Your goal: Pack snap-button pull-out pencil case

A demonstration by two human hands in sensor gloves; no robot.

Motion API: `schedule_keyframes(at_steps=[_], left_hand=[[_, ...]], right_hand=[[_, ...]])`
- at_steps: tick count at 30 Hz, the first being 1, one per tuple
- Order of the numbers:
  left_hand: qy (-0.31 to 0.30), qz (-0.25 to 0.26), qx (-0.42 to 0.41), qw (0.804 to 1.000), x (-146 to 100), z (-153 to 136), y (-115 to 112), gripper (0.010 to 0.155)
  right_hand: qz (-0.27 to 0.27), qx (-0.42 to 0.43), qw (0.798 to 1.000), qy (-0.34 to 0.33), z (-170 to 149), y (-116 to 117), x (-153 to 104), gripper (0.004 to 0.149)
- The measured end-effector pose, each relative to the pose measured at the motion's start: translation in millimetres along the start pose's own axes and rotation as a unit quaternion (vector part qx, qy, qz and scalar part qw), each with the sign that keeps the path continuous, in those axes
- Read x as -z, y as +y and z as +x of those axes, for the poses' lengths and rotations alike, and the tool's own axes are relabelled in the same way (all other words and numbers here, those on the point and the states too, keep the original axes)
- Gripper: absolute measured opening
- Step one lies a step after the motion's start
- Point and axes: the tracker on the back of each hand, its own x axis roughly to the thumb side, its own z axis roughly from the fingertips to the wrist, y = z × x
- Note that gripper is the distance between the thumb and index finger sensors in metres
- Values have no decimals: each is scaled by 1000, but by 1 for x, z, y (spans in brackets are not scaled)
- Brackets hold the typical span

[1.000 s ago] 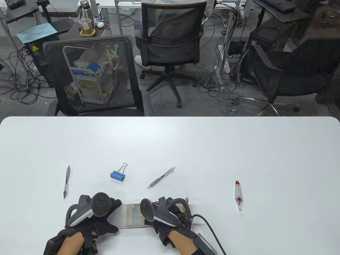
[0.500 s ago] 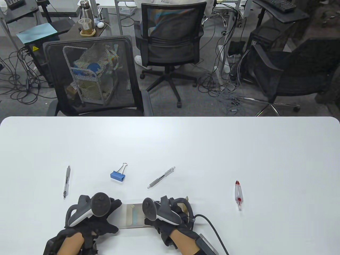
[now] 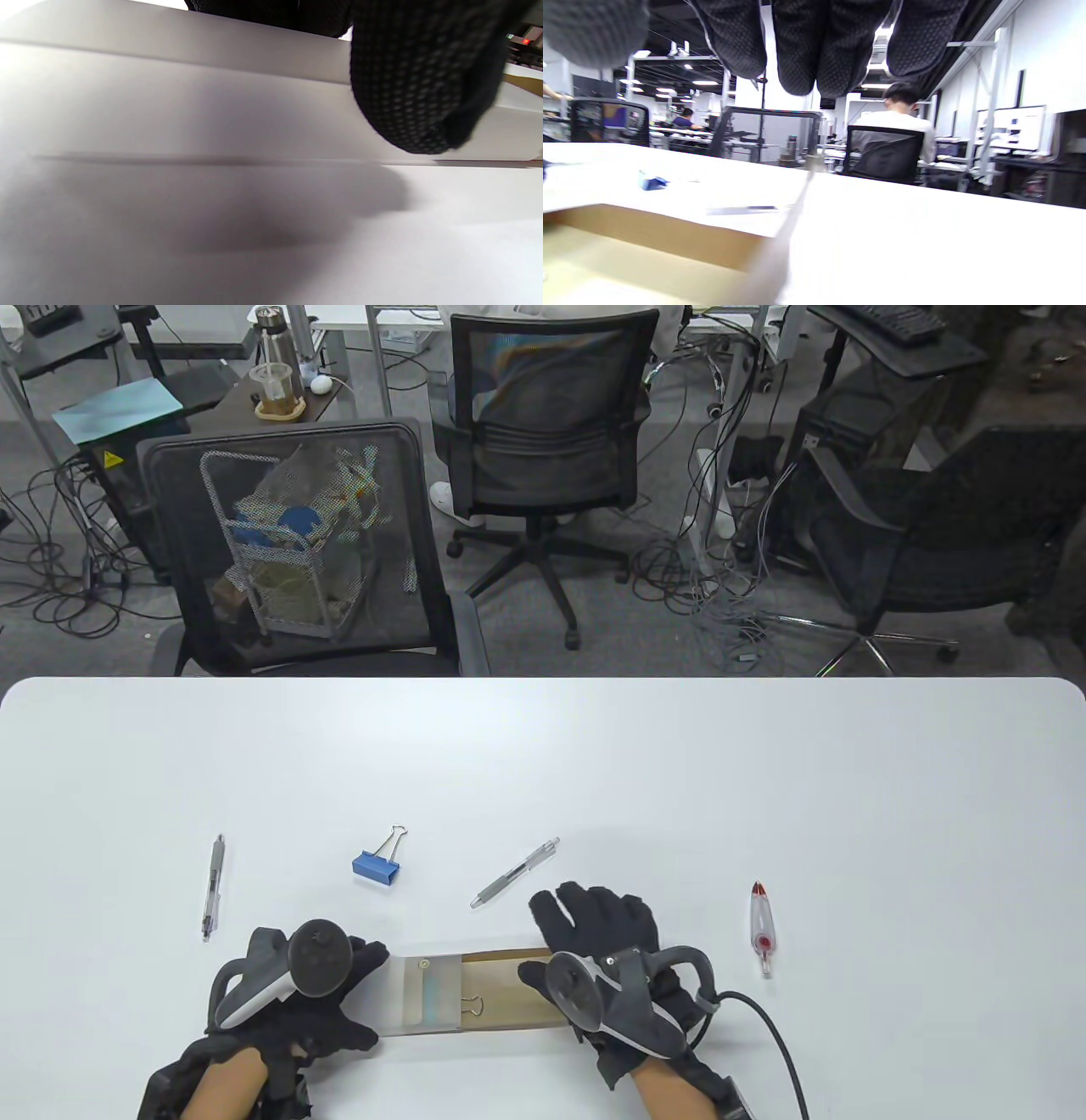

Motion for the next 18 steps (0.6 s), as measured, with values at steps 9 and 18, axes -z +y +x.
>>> schedule_keyframes(at_steps=[9, 18], left_hand=[[3, 3, 10, 1000, -1, 1, 0, 94], [15, -25, 0, 1000, -1, 6, 10, 101]], right_hand=[[7, 69, 996, 54, -41, 18, -6, 80], [3, 36, 998, 58, -43, 23, -5, 80]])
